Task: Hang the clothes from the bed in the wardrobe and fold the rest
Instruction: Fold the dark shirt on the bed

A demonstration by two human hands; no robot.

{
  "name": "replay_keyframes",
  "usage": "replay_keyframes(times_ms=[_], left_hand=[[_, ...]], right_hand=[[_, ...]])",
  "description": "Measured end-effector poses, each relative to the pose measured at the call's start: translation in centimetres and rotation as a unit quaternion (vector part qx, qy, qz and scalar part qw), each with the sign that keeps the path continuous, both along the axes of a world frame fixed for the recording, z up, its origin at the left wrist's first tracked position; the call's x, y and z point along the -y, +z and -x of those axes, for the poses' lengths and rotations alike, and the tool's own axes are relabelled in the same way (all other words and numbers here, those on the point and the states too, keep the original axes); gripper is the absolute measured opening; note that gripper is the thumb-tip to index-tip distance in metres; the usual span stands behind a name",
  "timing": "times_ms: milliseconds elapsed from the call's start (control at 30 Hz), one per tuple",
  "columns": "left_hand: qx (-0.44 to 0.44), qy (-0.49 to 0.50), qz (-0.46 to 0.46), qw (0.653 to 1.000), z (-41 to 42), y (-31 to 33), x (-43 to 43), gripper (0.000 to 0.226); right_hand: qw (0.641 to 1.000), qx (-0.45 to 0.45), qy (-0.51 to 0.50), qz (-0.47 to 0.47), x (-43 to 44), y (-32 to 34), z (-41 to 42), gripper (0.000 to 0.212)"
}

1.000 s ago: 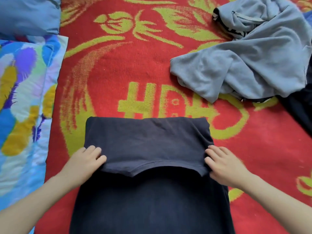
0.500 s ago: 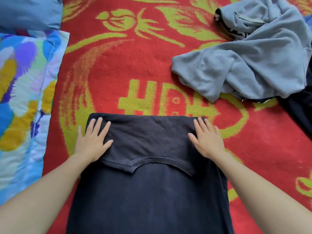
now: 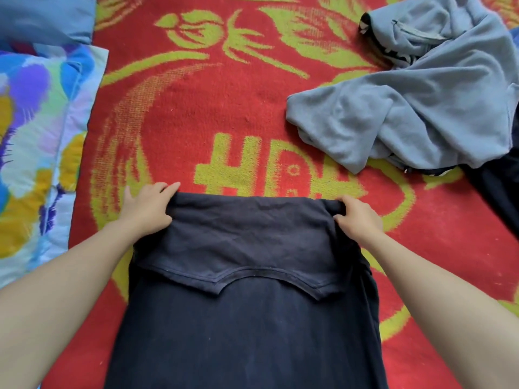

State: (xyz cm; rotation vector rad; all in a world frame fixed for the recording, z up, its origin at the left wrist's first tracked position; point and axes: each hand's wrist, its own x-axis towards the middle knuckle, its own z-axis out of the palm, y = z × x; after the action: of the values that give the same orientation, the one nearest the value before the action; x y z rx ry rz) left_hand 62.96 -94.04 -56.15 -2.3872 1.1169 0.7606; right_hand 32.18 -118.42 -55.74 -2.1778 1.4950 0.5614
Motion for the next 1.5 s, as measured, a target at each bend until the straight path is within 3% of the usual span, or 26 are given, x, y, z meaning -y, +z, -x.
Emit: replay_keyframes(times_ms=[133, 233, 300, 367, 533, 633, 700, 800, 900, 1000, 1133, 1200, 1267, 1333, 1367, 1433, 1500], left_hand=[[0.013, -0.061, 0.002, 0.998, -1.9, 1.7, 1.0, 0.012], [-0.031, -0.066, 0.092, 0.993, -4.4, 3.5, 1.1, 0.016], [-0.105, -0.004, 0.197, 0.975, -5.5, 5.1, 1.2, 0.013], [-0.147, 0.041, 0.237, 0.959, -5.5, 6.2, 1.4, 0.026], [-0.136, 0.024, 0.289, 0.947, -3.5, 8.1, -0.3, 0.046], [-0.140, -0.031, 0.336, 0.931, -1.5, 8.8, -4.2, 0.031], [-0.165, -0.104, 0.351, 0.916, 0.3, 9.1, -6.9, 0.016], [-0.147, -0.230, 0.315, 0.909, 3.3, 8.8, -10.7, 0.015], [-0.105, -0.311, 0.242, 0.913, 6.9, 7.1, -13.1, 0.036], [-0.059, -0.339, 0.184, 0.921, 10.5, 4.9, -14.0, 0.037], [-0.032, -0.269, 0.114, 0.956, 13.1, 3.1, -14.3, 0.051], [-0.038, -0.242, -0.004, 0.970, 13.5, 3.2, -13.8, 0.063], [-0.004, -0.181, -0.057, 0.982, 13.5, 2.9, -13.2, 0.062], [0.006, -0.091, -0.025, 0.995, 12.9, 3.4, -11.5, 0.059], [0.028, -0.067, 0.053, 0.996, 12.3, 3.6, -10.5, 0.055], [0.048, -0.012, 0.154, 0.987, 10.9, 3.2, -8.9, 0.049], [0.019, 0.028, 0.069, 0.997, 9.4, 2.8, -7.6, 0.059]], right_hand=[[0.995, 0.047, -0.033, 0.084, 1.2, 0.7, -0.7, 0.023], [0.987, 0.095, -0.086, 0.092, 2.4, 1.3, -1.2, 0.023], [0.979, 0.133, -0.125, 0.087, 3.9, 1.8, -1.7, 0.023], [0.974, 0.176, -0.131, 0.062, 5.2, 2.7, -1.7, 0.023], [0.962, 0.255, -0.066, -0.071, 5.3, 6.6, 0.4, 0.023], [0.951, 0.278, -0.036, -0.133, 3.4, 9.3, 3.4, 0.027], [0.950, 0.267, 0.009, -0.161, 1.5, 10.5, 5.9, 0.029], [0.952, 0.240, 0.069, -0.174, -1.8, 10.6, 9.3, 0.036], [0.965, 0.137, 0.195, -0.114, -4.9, 8.1, 12.0, 0.036], [0.937, -0.025, 0.341, -0.071, -8.2, 5.7, 13.2, 0.030], [0.906, -0.066, 0.417, -0.018, -11.6, 3.8, 13.8, 0.048], [0.920, -0.083, 0.382, -0.020, -11.6, 3.3, 13.0, 0.037], [0.960, -0.040, 0.278, 0.001, -10.9, 2.9, 12.2, 0.024], [0.989, 0.067, 0.103, 0.078, -9.5, 3.1, 10.8, 0.021], [0.990, 0.102, 0.009, 0.100, -8.6, 3.1, 10.0, 0.025], [0.978, 0.120, -0.162, 0.045, -6.9, 2.9, 8.7, 0.042], [0.969, 0.104, -0.223, -0.035, -5.6, 2.0, 7.9, 0.053]])
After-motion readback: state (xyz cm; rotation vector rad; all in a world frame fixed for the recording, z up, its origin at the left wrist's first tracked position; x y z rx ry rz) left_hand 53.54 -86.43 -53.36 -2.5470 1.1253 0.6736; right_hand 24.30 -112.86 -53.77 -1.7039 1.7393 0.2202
